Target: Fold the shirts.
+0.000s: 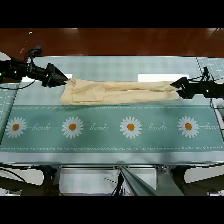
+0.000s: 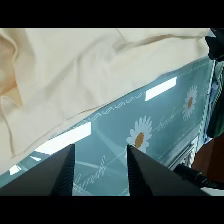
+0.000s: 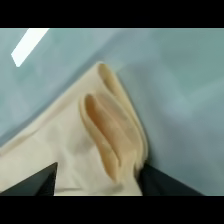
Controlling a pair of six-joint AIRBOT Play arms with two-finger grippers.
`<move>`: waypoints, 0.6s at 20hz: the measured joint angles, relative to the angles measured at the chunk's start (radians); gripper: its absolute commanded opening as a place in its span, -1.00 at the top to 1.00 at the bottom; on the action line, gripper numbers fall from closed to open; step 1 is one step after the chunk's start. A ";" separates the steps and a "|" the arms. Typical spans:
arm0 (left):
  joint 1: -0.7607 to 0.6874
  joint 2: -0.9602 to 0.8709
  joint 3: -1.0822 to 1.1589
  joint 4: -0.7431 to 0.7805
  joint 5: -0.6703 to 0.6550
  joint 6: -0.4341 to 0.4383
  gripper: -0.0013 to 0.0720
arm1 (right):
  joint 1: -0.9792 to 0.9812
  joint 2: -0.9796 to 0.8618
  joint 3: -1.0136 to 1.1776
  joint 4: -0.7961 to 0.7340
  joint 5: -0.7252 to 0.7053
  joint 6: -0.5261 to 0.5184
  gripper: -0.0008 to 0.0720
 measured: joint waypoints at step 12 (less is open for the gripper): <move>-0.248 0.012 0.000 -0.106 0.131 0.019 0.88 | 0.110 0.284 -0.002 0.103 0.089 -0.077 0.90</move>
